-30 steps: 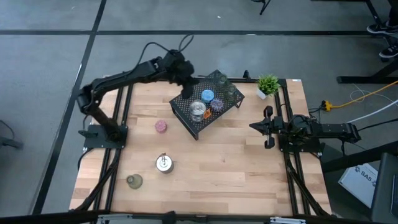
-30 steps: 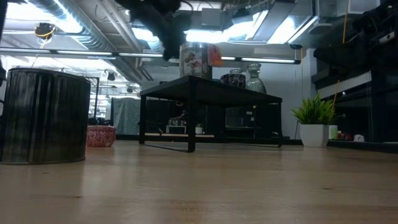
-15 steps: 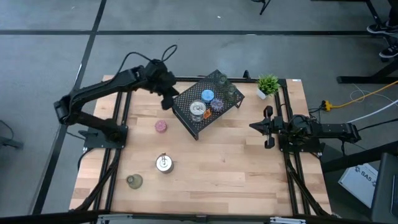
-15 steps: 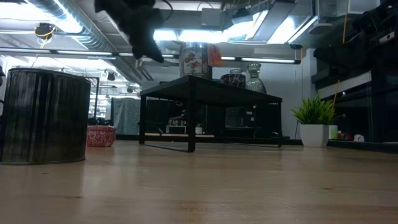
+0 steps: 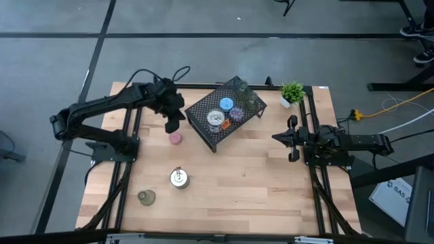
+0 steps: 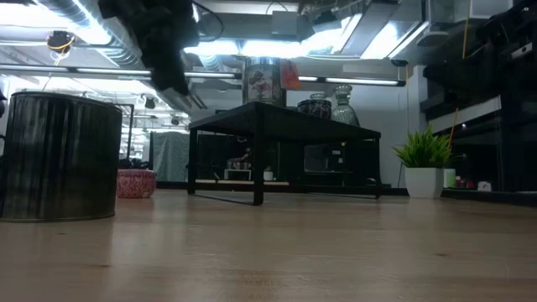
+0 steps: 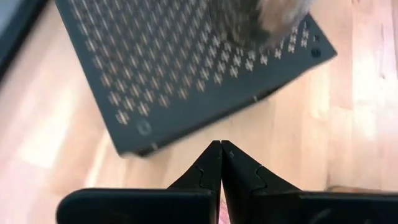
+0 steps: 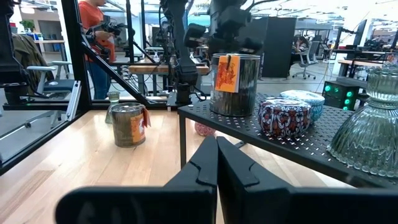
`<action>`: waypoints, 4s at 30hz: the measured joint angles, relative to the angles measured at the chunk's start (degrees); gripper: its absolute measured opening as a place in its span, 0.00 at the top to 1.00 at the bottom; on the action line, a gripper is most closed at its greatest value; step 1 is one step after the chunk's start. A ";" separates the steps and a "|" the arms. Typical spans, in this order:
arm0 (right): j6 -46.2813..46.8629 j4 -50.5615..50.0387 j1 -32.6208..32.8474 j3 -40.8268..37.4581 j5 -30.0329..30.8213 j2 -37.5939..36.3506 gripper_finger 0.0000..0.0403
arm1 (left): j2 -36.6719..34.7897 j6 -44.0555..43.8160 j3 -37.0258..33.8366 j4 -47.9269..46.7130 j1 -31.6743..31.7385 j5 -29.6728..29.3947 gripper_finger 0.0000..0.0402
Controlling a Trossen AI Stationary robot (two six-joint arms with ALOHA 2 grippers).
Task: Pick & Place candle stick holders
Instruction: Put the pink small scented candle on the shelf aligned with the light blue small scented candles
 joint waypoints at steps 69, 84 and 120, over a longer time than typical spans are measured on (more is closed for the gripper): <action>0.00 0.02 0.00 0.00 0.02 0.00 1.00 | 2.65 -13.08 -5.70 -9.98 -15.20 -16.60 0.00; 0.00 0.02 0.01 0.00 0.02 0.00 1.00 | -0.06 -14.02 -11.69 -2.77 -18.28 -18.92 0.00; 0.01 0.00 0.01 0.01 0.02 0.00 1.00 | 4.05 -9.17 -22.84 13.56 -15.68 -19.78 0.00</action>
